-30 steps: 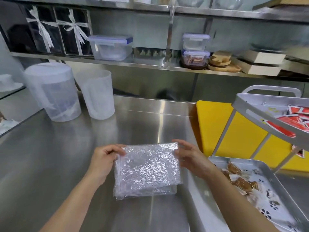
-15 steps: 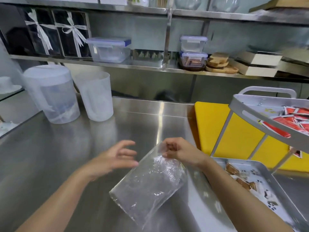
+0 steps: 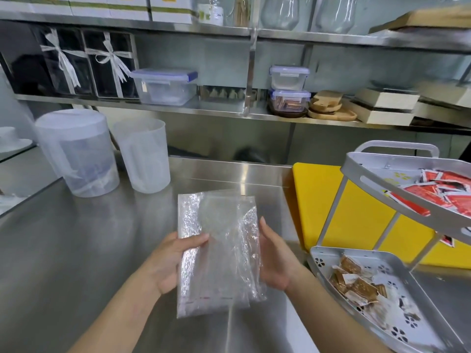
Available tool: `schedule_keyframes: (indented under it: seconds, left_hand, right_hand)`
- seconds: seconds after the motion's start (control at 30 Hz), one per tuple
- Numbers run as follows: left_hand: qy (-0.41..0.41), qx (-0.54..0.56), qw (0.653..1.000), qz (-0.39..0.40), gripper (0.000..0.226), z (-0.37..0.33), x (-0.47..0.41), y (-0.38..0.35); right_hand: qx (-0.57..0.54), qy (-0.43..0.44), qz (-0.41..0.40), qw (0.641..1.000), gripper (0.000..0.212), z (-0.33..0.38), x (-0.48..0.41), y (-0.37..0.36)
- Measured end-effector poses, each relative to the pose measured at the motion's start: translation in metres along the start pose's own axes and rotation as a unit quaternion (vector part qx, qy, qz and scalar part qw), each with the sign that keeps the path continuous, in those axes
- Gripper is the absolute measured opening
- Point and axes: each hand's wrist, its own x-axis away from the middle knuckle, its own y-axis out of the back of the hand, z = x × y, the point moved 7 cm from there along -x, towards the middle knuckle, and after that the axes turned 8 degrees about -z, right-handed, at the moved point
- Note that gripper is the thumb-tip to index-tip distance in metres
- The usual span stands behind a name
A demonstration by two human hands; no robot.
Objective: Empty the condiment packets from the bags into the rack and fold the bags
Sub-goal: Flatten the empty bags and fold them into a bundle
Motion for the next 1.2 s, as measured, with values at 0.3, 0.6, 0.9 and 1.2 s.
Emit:
schedule_keyframes:
  seconds: [0.3,0.6,0.9,1.2]
  left_hand:
    - [-0.079,-0.156,0.979,-0.106,0.035,-0.002,0.006,0.002]
    - [-0.036,-0.198,0.979,-0.017,0.020,0.002,0.006,-0.001]
    - [-0.045,-0.175,0.983,0.004,0.027,0.005,0.009,0.003]
    - [-0.036,-0.211,0.976,-0.046,0.018,0.013,0.011,0.003]
  right_hand:
    - [0.209,-0.009,-0.101,0.973,0.087,-0.008,0.004,0.023]
    - [0.201,0.072,-0.164,0.963,0.024,0.005,0.004,0.045]
    - [0.160,0.078,-0.108,0.978,0.023,0.004,0.013,0.046]
    - [0.196,0.096,-0.107,0.970,0.020,0.004,0.018,0.041]
